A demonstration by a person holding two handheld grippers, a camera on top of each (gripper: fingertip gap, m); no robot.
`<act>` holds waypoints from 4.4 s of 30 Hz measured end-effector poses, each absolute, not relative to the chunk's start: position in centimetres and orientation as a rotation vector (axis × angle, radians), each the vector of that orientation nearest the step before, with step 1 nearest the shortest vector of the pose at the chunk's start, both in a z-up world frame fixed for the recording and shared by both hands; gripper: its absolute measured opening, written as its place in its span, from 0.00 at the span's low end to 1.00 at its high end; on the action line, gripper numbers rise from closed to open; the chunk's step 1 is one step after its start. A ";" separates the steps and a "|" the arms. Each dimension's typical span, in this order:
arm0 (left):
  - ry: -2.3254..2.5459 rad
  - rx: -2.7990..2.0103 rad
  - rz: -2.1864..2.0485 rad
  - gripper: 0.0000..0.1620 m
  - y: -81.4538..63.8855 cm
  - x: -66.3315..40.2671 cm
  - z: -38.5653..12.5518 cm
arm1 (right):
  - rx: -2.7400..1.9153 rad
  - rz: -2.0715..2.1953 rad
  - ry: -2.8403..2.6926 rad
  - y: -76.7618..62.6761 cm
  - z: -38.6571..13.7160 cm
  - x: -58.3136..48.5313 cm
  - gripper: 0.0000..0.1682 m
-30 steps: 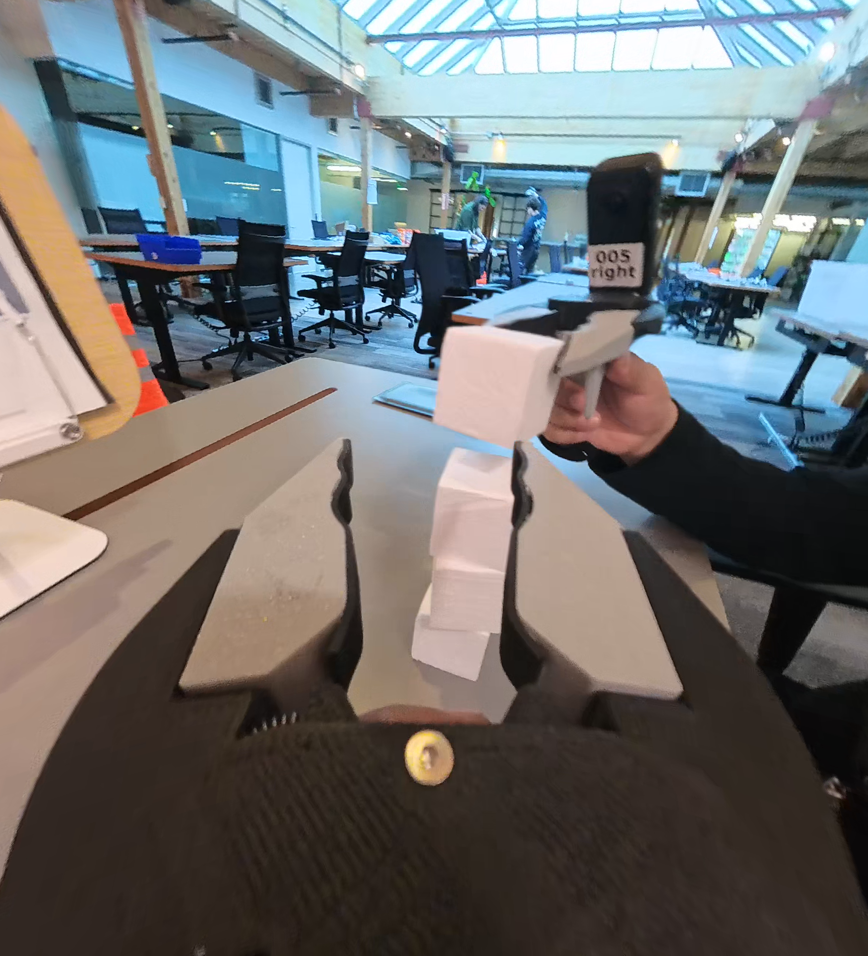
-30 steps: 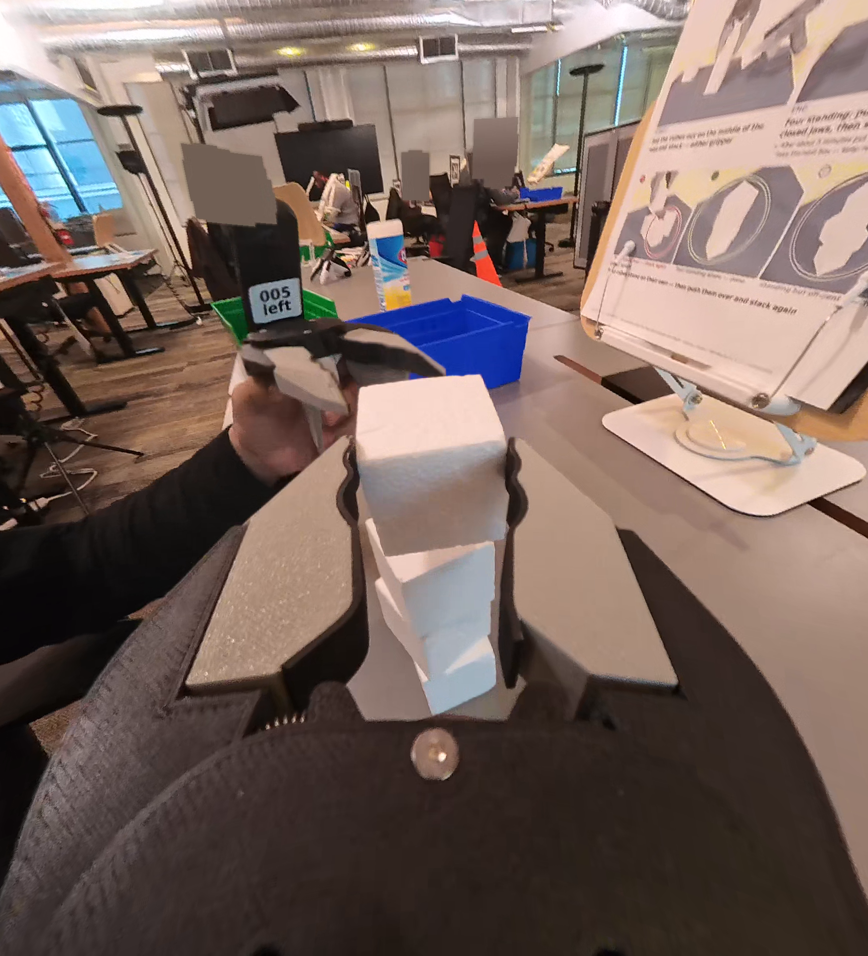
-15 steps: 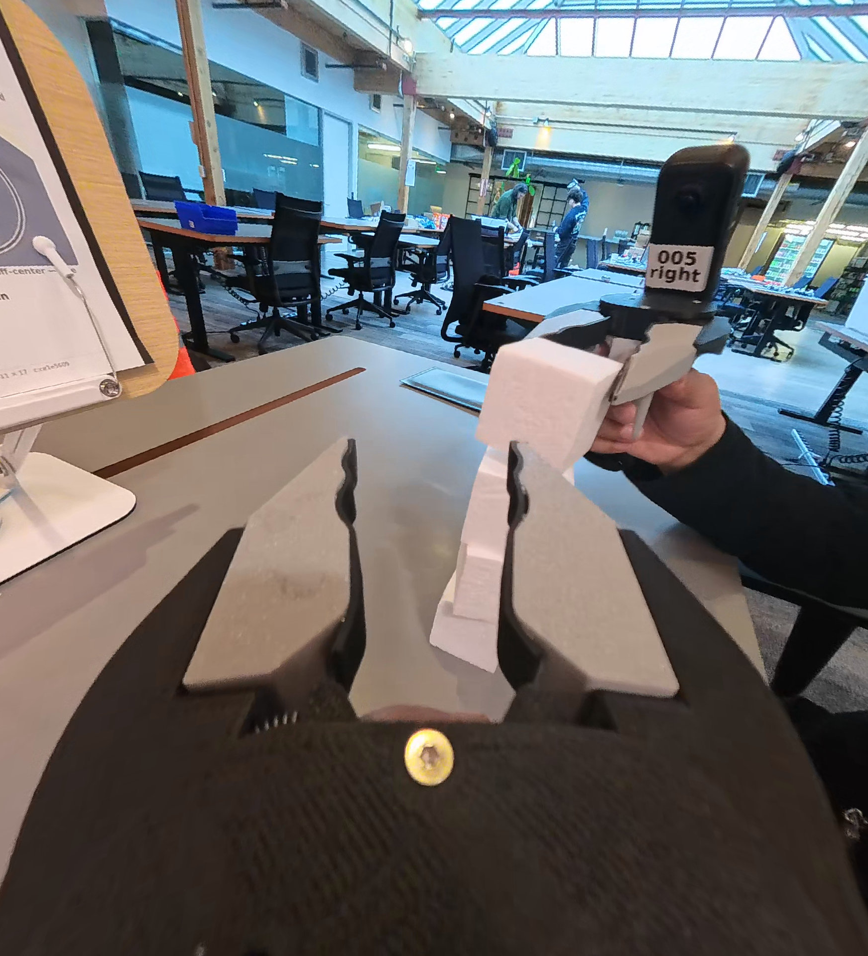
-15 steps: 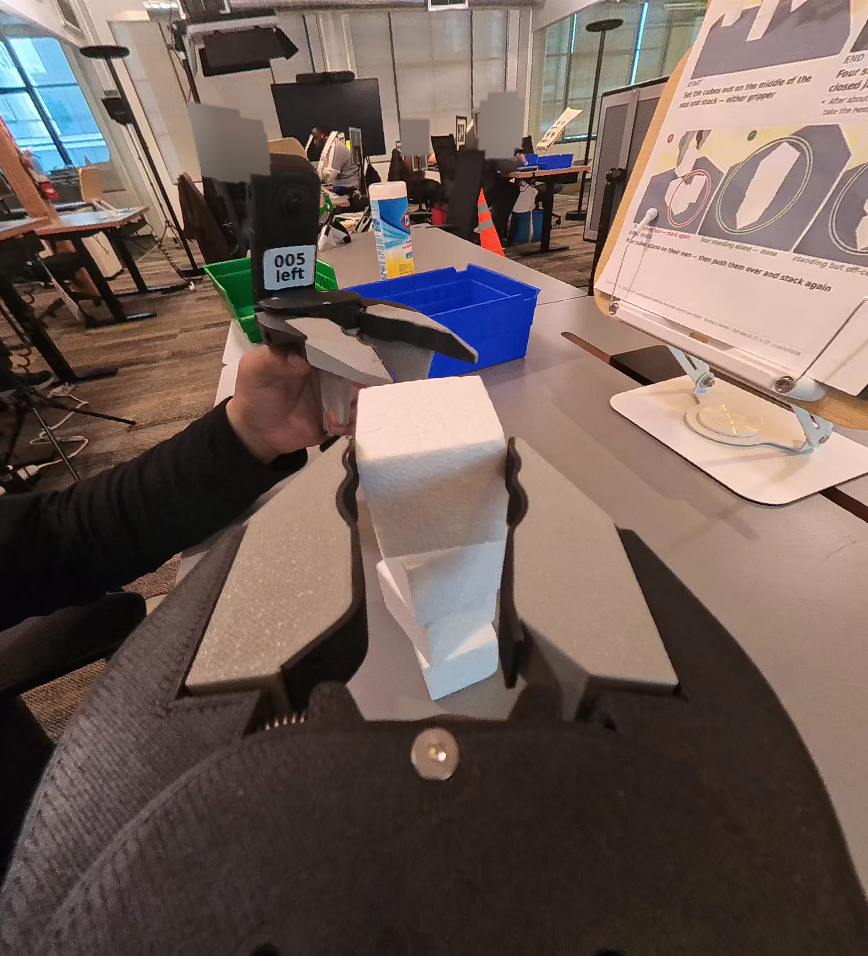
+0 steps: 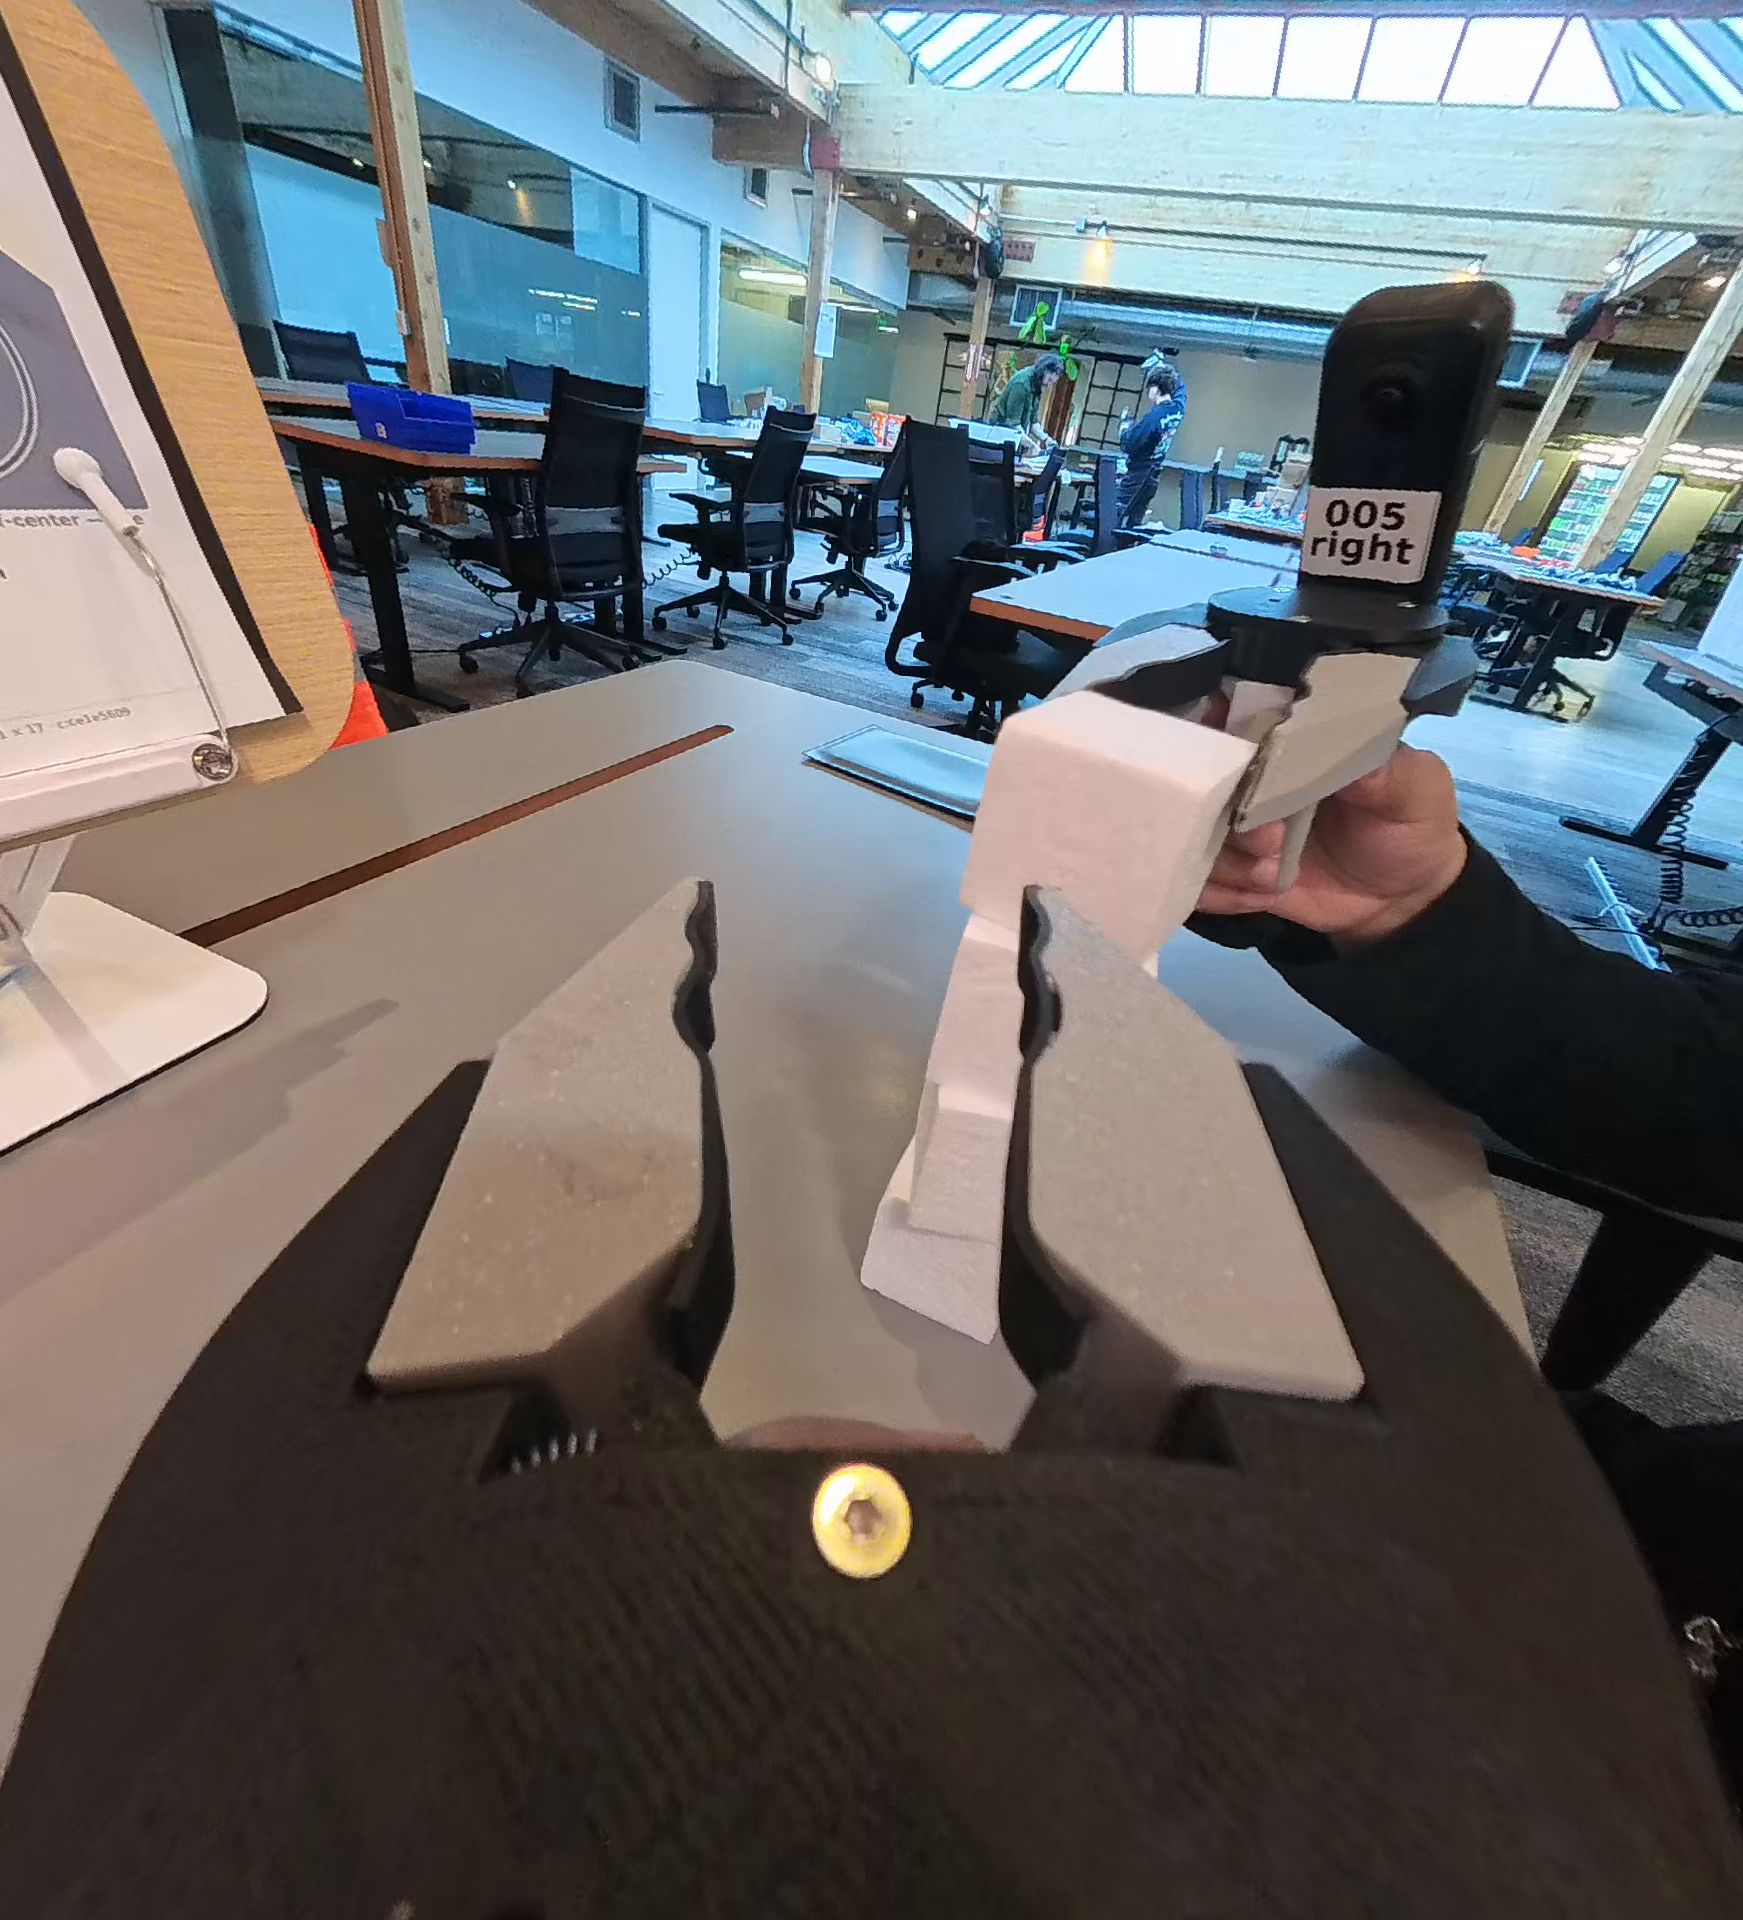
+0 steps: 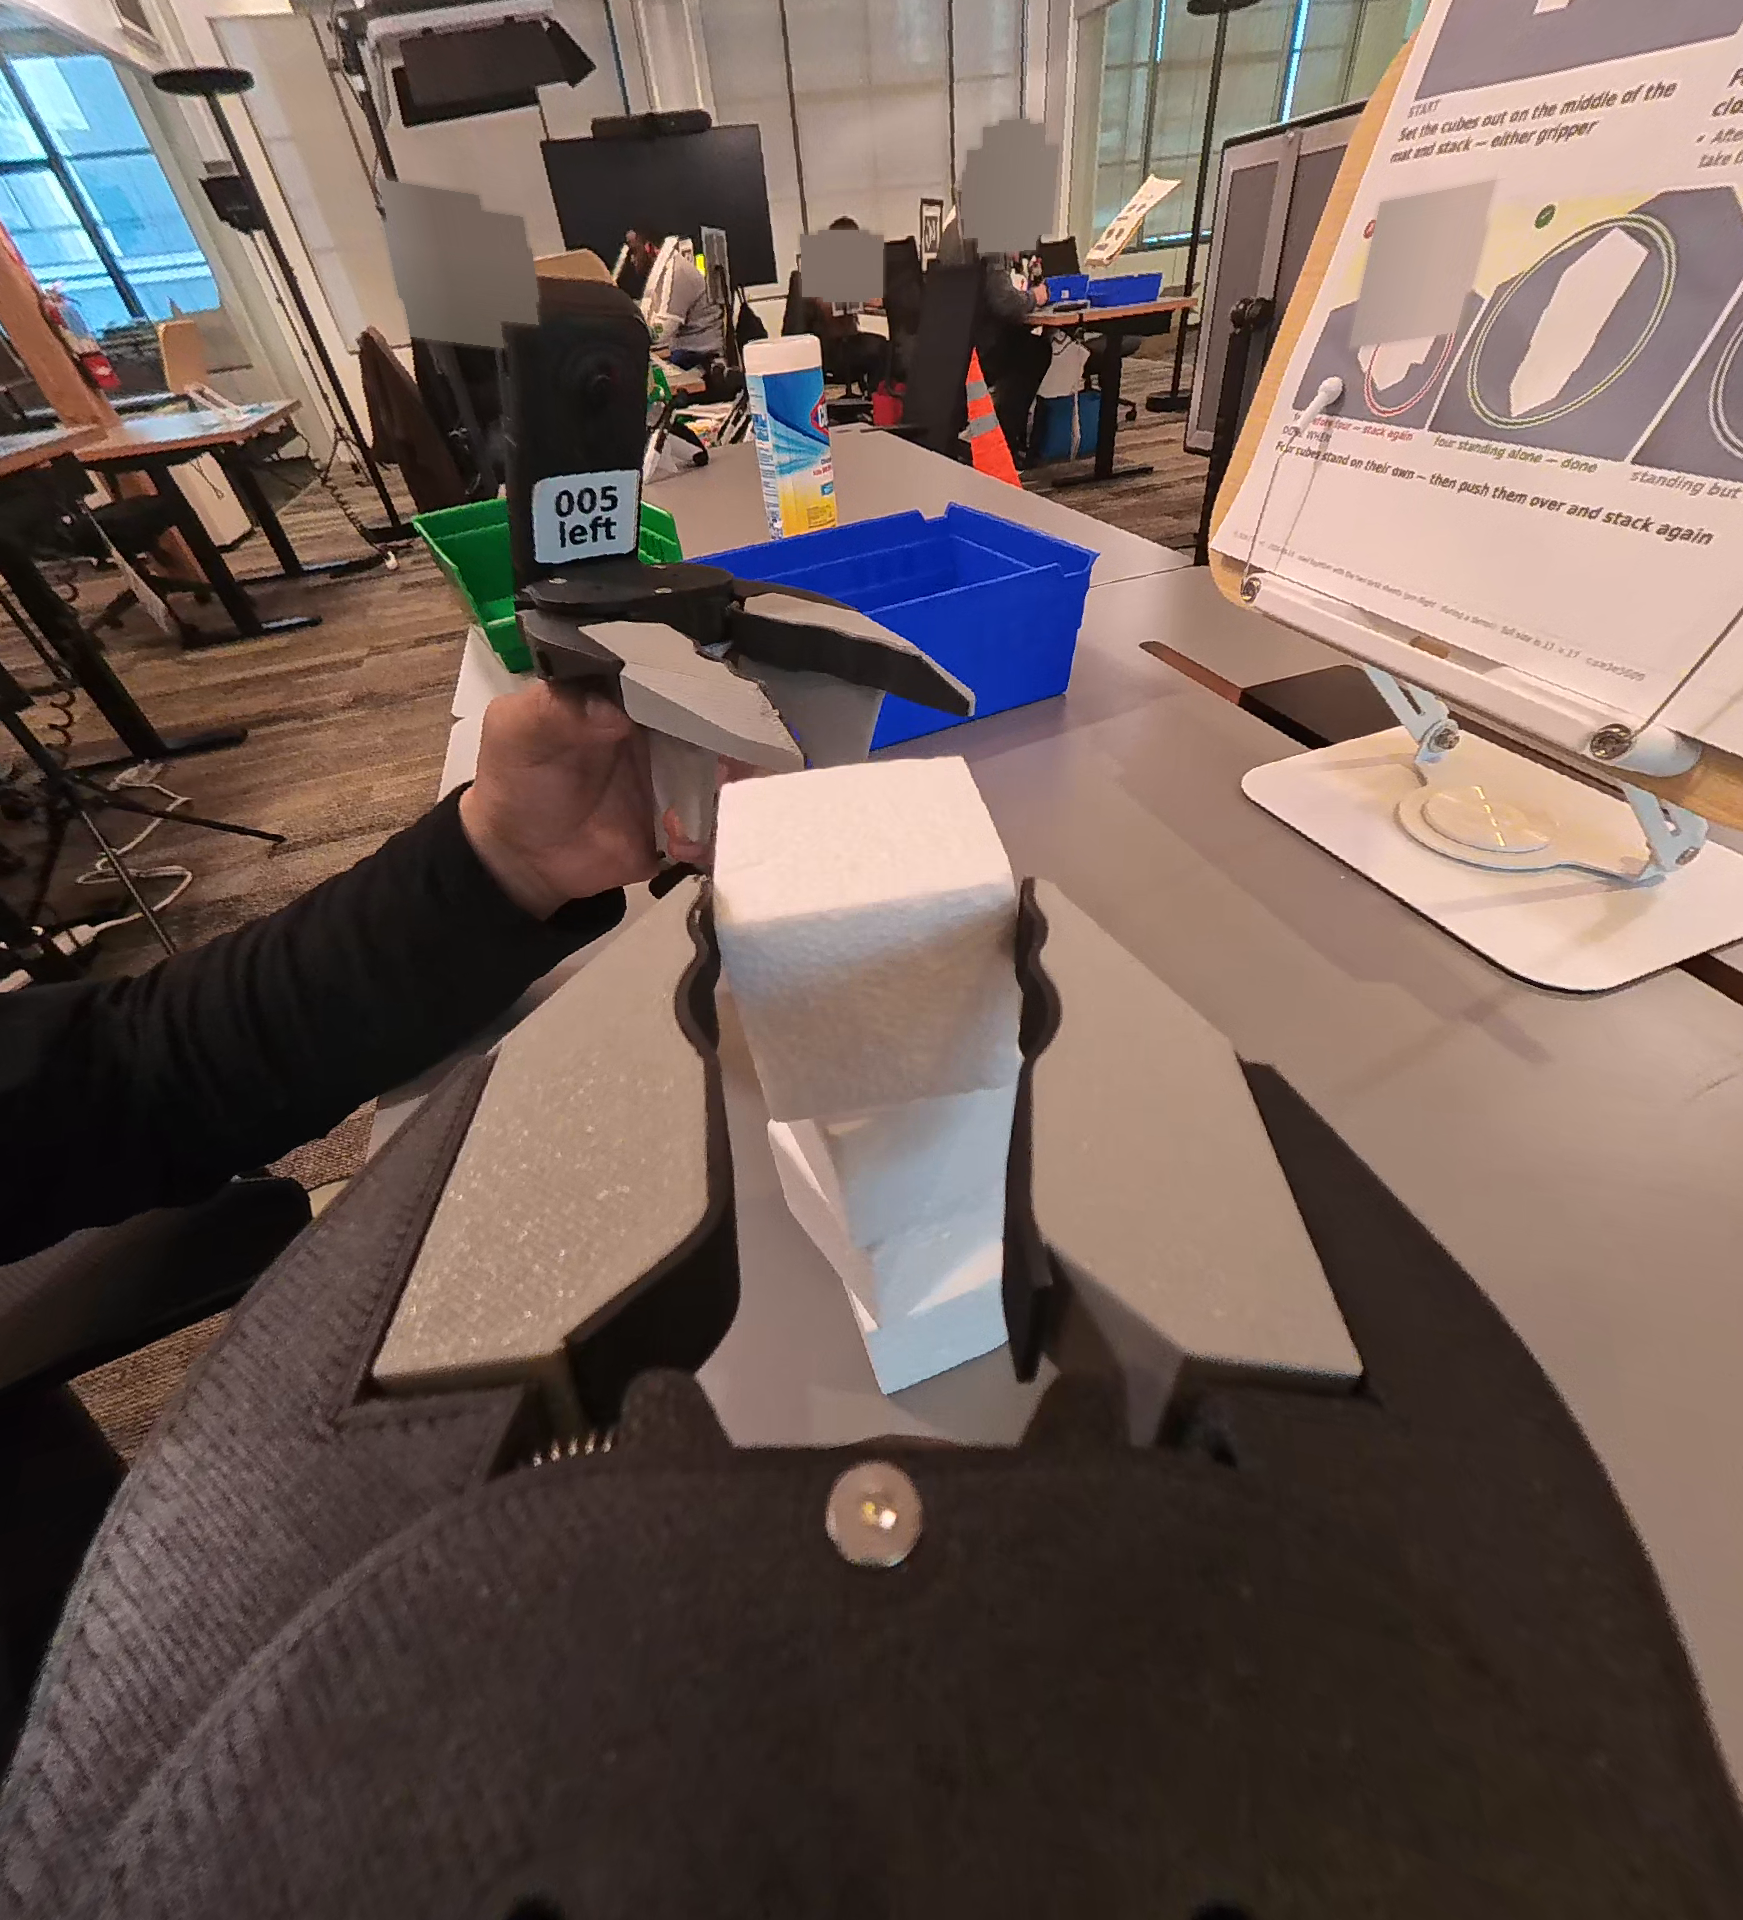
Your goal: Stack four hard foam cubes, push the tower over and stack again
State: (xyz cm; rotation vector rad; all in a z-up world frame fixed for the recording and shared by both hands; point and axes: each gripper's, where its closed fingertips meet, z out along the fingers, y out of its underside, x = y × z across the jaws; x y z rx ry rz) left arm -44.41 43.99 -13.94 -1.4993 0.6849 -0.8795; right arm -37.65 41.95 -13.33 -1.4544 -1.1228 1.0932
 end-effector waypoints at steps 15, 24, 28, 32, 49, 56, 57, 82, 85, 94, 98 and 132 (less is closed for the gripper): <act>0.673 -1.500 -0.884 0.36 44.1 -44.6 -13.9 | -1.414 1.110 -1.105 42.1 -12.5 -37.0 0.48; 0.625 -1.518 -0.859 0.39 45.0 -45.2 -14.2 | -1.189 1.024 -0.945 43.5 -7.7 -32.6 0.27; 0.555 -1.559 -0.819 0.37 46.2 -46.4 -14.8 | -1.084 1.124 -1.152 39.8 -7.5 -32.6 0.08; 0.513 -1.612 -0.790 0.37 47.1 -47.2 -15.9 | -1.079 1.096 -1.488 35.8 -11.6 -34.3 0.02; 0.411 -1.819 -0.754 0.37 49.1 -48.5 -19.9 | -1.282 0.741 -1.946 33.9 -24.5 -39.3 0.12; 0.411 -1.824 -0.762 0.37 49.1 -48.4 -20.0 | -1.316 0.699 -1.912 34.9 -24.8 -39.6 0.13; 0.413 -1.824 -0.761 0.37 49.1 -48.4 -20.0 | -1.326 0.694 -1.896 35.2 -24.8 -39.6 0.14; 0.411 -1.826 -0.767 0.38 49.1 -48.5 -20.0 | -1.409 0.681 -1.661 39.4 -22.6 -39.5 0.19; 0.409 -1.823 -0.769 0.38 49.1 -48.5 -19.9 | -1.377 0.709 -1.643 39.6 -21.6 -38.9 0.19; 0.406 -1.812 -0.782 0.38 48.9 -48.5 -19.6 | -1.528 0.742 -1.044 50.5 -16.8 -32.0 0.18; 0.407 -1.803 -0.791 0.38 48.8 -48.5 -19.4 | -1.658 0.814 -0.722 55.5 -17.1 -27.2 0.21; 0.523 -2.021 -0.693 0.40 49.3 -46.5 -24.8 | -1.887 0.611 -1.190 53.4 -29.6 -38.1 0.15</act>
